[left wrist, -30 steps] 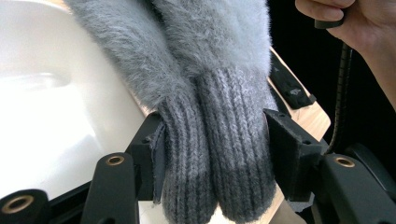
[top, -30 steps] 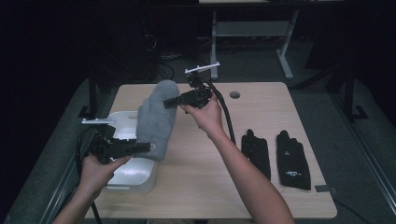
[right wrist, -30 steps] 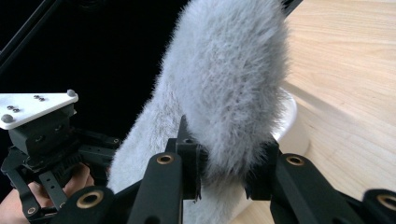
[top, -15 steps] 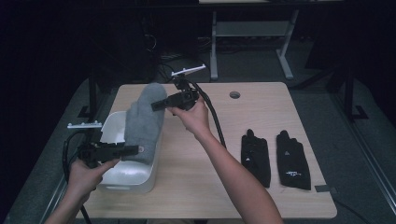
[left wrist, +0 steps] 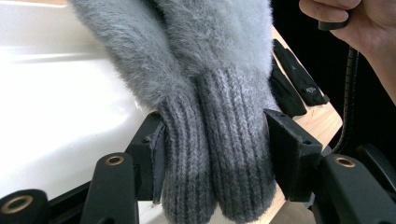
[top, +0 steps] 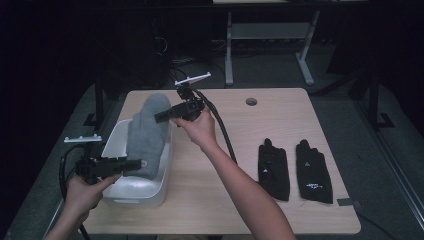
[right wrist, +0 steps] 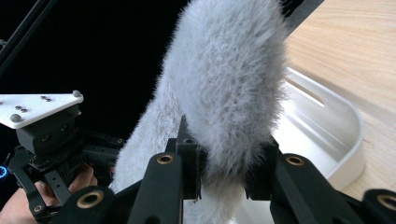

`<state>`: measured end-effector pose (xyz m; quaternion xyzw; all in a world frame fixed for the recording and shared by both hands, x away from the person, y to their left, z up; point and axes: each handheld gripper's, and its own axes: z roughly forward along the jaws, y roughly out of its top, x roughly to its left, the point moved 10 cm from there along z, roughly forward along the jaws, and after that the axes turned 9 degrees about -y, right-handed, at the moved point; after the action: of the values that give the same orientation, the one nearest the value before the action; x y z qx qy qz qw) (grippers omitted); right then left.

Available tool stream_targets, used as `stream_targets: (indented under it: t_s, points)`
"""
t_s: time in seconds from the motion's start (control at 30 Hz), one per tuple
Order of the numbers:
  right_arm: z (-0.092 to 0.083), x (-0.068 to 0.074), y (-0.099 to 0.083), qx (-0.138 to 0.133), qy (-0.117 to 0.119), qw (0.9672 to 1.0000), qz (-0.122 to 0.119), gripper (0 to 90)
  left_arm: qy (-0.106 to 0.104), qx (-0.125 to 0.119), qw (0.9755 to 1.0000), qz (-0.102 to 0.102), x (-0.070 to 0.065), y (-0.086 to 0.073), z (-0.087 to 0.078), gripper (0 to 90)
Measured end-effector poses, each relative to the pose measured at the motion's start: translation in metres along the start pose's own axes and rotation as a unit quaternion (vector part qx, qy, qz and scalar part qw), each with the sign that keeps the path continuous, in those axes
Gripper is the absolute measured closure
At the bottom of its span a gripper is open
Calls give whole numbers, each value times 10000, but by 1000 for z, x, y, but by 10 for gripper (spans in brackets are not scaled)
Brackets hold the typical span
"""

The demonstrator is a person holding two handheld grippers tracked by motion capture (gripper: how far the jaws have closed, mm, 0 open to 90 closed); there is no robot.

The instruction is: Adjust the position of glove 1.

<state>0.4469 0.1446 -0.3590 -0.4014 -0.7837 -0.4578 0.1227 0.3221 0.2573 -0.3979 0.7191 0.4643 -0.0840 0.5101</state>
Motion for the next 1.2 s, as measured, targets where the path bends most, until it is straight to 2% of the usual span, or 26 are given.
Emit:
stream_targets:
  t_s: [0.33,0.9,1.1,1.2]
  points:
    - [18,3,-5,150,9,9999,-4,718,74,40,9999,-132,12,-10,-6,436]
    - [39,6,-13,270,71,9996,14,720,211,157,9994,-241,28,-24,-12,430]
    - [47,4,-20,359,73,9993,52,722,233,263,9989,-317,34,-31,-11,427]
    - [51,1,-24,381,75,9992,71,722,300,384,9985,-248,36,-36,-10,423]
